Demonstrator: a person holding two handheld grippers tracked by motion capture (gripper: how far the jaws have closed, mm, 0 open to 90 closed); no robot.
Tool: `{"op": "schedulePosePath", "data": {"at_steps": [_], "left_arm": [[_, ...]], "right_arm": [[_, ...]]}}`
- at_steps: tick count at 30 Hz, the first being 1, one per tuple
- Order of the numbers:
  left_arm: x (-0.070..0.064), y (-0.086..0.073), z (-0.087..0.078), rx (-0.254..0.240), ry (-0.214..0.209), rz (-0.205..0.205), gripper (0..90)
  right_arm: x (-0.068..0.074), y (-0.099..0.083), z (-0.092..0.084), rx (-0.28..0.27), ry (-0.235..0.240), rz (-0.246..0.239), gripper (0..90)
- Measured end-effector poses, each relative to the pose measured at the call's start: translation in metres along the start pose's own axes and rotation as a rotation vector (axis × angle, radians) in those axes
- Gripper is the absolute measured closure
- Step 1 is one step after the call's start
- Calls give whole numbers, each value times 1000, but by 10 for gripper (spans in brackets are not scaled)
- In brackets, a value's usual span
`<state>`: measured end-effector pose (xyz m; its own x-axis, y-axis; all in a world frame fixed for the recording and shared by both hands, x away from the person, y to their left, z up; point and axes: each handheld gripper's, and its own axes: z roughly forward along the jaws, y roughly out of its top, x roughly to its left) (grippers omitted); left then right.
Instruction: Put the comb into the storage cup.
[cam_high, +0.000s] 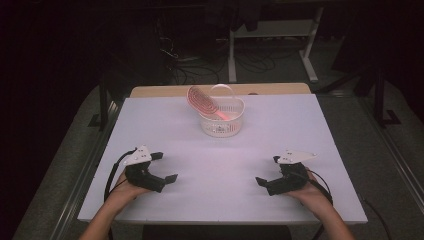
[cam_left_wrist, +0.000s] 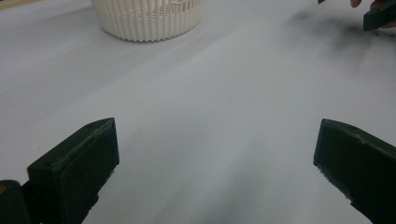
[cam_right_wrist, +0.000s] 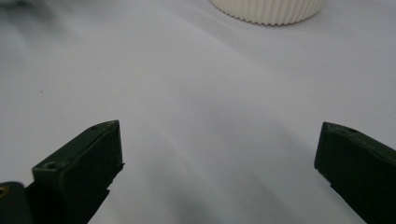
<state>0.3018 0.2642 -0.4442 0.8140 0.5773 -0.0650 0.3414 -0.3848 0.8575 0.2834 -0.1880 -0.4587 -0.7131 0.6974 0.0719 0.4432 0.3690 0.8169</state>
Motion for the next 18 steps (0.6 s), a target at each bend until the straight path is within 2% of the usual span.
{"op": "schedulePosePath", "data": {"at_steps": [6,10,18], "left_arm": [[-2,-6,-1,5,10,-8,3],[0,-12,-3,27,15,-12,3],[-3,-11,-1,34,-1,-3,3]], "right_arm": [[0,0,1,4,-1,-1,6],[0,0,0,4,-2,-1,5],[0,-1,0,5,-2,-3,5]]}}
